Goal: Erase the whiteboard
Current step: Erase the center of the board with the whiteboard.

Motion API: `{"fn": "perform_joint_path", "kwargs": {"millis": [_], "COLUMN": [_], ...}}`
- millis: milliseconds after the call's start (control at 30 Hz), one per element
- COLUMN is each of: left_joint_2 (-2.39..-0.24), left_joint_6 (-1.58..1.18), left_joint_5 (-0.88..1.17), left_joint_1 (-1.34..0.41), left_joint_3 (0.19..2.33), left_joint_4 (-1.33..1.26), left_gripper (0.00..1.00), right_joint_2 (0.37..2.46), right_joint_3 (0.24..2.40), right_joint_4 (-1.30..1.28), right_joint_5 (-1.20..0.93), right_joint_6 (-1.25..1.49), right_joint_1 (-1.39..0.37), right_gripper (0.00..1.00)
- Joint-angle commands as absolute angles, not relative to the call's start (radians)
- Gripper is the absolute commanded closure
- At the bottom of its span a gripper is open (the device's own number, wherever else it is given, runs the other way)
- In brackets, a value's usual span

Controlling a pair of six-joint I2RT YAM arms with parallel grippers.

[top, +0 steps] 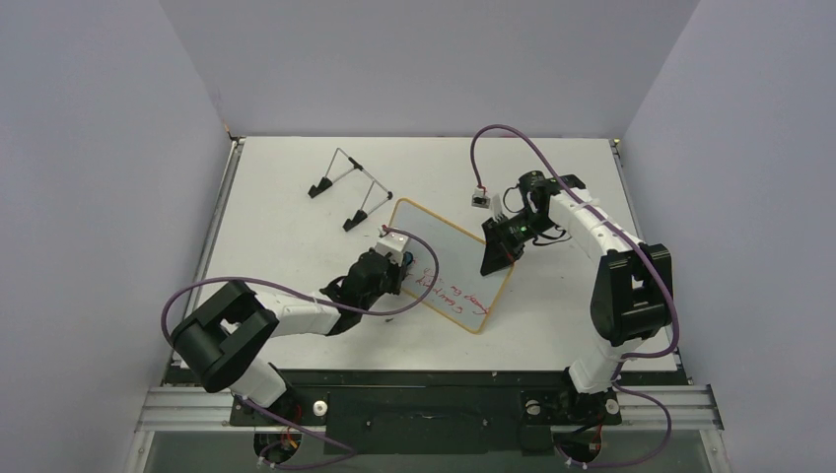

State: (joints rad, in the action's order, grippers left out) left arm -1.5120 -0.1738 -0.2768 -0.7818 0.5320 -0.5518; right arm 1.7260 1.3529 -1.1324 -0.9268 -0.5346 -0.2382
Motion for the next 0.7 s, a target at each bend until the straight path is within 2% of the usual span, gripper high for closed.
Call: {"fn": "perform_joint_path", "kwargs": {"millis": [0,367,533,667], "left_joint_2": [-1.551,-1.481,-1.473,-1.490], "left_joint_6": [-0.173,-0.253,-0.255,-0.231], "left_joint_5": [-0.195,-0.344,-0.325,-0.233], "left_joint_1": [-0.833,-0.715,-0.697,-0.731], "left_joint_3": [0.570,0.516,0.507,0.503], "left_joint_4": [-0.618,-0.510,-0.495,-0.547], "left_gripper": [1.00,1.00,1.00,1.00], "right_joint_2": [1.700,1.695,1.696,1.699], "right_joint_3": [1.355,1.354,1.352,1.353], "right_joint_4": [-1.130,-1.131,-1.130,-1.129], "right_joint_5": [-0.898,-0.901,-0.900,-0.899], "right_joint_6": [-0.582,-0.584,-0.583,-0.583], "right_joint_1": [-0.254,-0.255,-0.253,-0.255], "right_gripper": [1.00,1.00,1.00,1.00]}}
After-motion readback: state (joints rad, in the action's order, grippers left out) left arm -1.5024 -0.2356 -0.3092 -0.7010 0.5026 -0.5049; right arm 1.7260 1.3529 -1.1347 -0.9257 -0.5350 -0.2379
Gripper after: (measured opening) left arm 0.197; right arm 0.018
